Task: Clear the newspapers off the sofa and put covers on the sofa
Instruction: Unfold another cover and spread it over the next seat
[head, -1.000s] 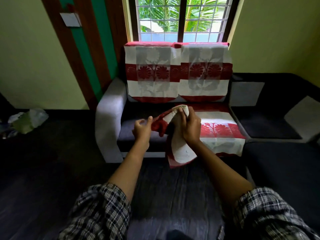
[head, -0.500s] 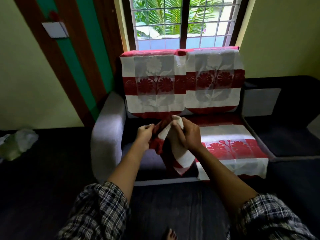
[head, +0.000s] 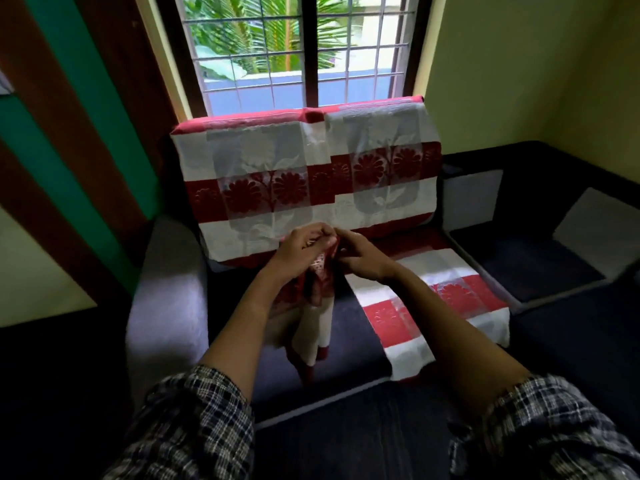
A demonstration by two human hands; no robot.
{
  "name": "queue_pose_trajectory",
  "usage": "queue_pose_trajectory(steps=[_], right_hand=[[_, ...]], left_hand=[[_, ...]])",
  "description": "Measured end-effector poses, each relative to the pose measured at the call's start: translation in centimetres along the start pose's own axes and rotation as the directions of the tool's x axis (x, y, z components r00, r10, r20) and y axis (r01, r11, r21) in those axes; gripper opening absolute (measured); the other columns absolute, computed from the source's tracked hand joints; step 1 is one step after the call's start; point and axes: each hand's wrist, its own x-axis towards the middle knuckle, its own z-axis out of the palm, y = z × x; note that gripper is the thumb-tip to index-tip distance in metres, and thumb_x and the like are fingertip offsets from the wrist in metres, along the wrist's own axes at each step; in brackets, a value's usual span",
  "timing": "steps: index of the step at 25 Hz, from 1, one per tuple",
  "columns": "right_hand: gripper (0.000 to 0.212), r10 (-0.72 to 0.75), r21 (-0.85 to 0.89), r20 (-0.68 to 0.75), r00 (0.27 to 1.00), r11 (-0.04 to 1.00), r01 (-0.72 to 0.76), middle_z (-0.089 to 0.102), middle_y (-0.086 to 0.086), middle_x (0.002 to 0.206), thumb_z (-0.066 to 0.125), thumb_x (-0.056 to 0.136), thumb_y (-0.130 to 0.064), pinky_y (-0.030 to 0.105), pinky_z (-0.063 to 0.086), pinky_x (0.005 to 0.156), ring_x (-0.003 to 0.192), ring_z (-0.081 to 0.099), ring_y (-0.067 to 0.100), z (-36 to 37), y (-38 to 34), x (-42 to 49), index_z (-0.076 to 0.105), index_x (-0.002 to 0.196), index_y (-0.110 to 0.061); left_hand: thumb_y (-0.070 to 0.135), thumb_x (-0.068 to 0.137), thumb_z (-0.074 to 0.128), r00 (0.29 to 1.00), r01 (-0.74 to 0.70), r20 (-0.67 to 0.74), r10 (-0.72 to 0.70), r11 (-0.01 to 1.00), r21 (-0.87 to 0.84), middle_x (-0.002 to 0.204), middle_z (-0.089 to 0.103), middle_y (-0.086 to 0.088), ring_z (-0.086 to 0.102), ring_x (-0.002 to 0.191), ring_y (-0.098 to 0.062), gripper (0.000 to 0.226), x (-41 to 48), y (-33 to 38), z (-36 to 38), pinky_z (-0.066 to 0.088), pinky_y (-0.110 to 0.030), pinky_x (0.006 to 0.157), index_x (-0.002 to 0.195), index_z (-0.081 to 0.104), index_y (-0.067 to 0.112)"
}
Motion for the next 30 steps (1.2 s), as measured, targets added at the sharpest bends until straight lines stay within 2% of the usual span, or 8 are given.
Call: queue_pose_trajectory(steps=[3,5,9,15,19,22,25,30], right_hand=[[0.018,-0.032,-0.200,-0.187,0.982,0.980,-0.006,0.061,-0.003,0.085,0.067,0.081,-0.004,0.032,0.050,0.074,0.080,0.058,0.008,-0.1,0.0,0.1,0.065,0.099,-0.002],[0.019,0.031,-0.356,-0.253,0.967,0.926,-0.123,0.063,0.009,0.096,0.069,0.081,-0.010,0.037,0.047,0.082,0.093,0.056,0.021,-0.2,0.7,-0.5,0.067,0.098,-0.002],[0.018,0.285,-0.265,-0.365,0.886,0.881,-0.392,0.065,0.019,0.095,0.058,0.085,-0.002,0.028,0.046,0.073,0.091,0.062,0.029,0.3,0.8,-3.3,0.062,0.102,0.001],[0.033,0.244,-0.125,-0.707,0.664,0.881,-0.457,0.062,0.016,0.065,0.070,0.082,-0.028,0.037,0.043,0.056,0.059,0.050,0.013,1.1,-2.3,-6.2,0.066,0.076,0.005],[0.047,0.382,0.118,-0.813,0.439,0.847,-0.518,0.044,0.003,0.047,0.071,0.081,-0.033,0.024,0.034,0.046,0.040,0.037,0.002,2.3,-4.6,-7.1,0.056,0.058,0.005],[0.042,0.562,0.495,-0.783,0.267,0.822,-0.281,0.051,0.001,0.048,0.068,0.084,-0.031,0.027,0.045,0.051,0.045,0.047,0.010,2.7,-6.8,-8.4,0.052,0.054,-0.006],[0.037,0.694,0.719,-0.643,0.325,0.693,-0.056,0.061,0.006,0.068,0.054,0.091,-0.040,0.032,0.051,0.062,0.062,0.057,0.018,2.3,-8.9,-11.8,0.063,0.079,-0.005],[0.031,0.643,0.494,-0.625,0.444,0.765,-0.413,0.065,0.004,0.094,0.063,0.086,-0.038,0.032,0.054,0.067,0.084,0.059,0.018,2.7,-10.2,-17.7,0.068,0.101,-0.011]], left_hand=[[0.004,0.086,0.061,0.994,-0.088,-0.059,0.089,0.996,0.014,0.081,0.063,0.008,0.059,0.074,0.010,0.009,1.7,-0.1,-2.3,0.046,-0.021,0.080,0.088,0.062,0.013],[0.005,0.086,0.062,0.992,-0.107,-0.076,0.104,0.994,-0.024,0.080,0.062,0.009,0.058,0.070,0.011,0.007,2.3,-0.2,-3.8,0.046,-0.015,0.076,0.088,0.063,0.011],[0.010,0.086,0.063,0.992,-0.107,-0.078,0.103,0.993,-0.055,0.081,0.063,0.006,0.059,0.076,-0.003,0.004,2.5,-0.6,-5.2,0.045,-0.017,0.073,0.089,0.065,0.011],[0.020,0.082,0.068,0.964,-0.146,-0.185,0.189,0.964,0.224,0.102,0.062,-0.008,0.057,0.095,-0.022,0.019,0.9,-1.6,-2.9,0.048,-0.032,0.079,0.099,0.063,0.013],[0.035,0.070,0.078,0.964,-0.215,0.156,0.216,0.976,-0.021,0.074,0.062,0.006,0.057,0.065,0.001,0.032,-4.0,1.6,1.4,0.047,-0.014,0.060,0.087,0.060,0.015],[0.018,0.079,0.072,0.914,-0.118,0.369,0.168,0.981,-0.153,0.082,0.064,0.004,0.061,0.075,-0.006,0.021,-6.6,2.7,4.6,0.051,-0.022,0.072,0.097,0.066,0.010],[0.014,0.093,0.052,0.965,0.114,0.261,-0.020,0.929,-0.352,0.073,0.062,0.001,0.059,0.071,-0.017,0.022,-6.0,3.2,6.5,0.048,-0.033,0.068,0.075,0.065,0.015],[0.024,0.099,0.040,0.938,0.330,0.304,-0.169,0.711,-0.621,0.081,0.065,-0.004,0.061,0.076,-0.016,0.030,-6.3,5.7,8.3,0.051,-0.027,0.070,0.093,0.064,0.008]])
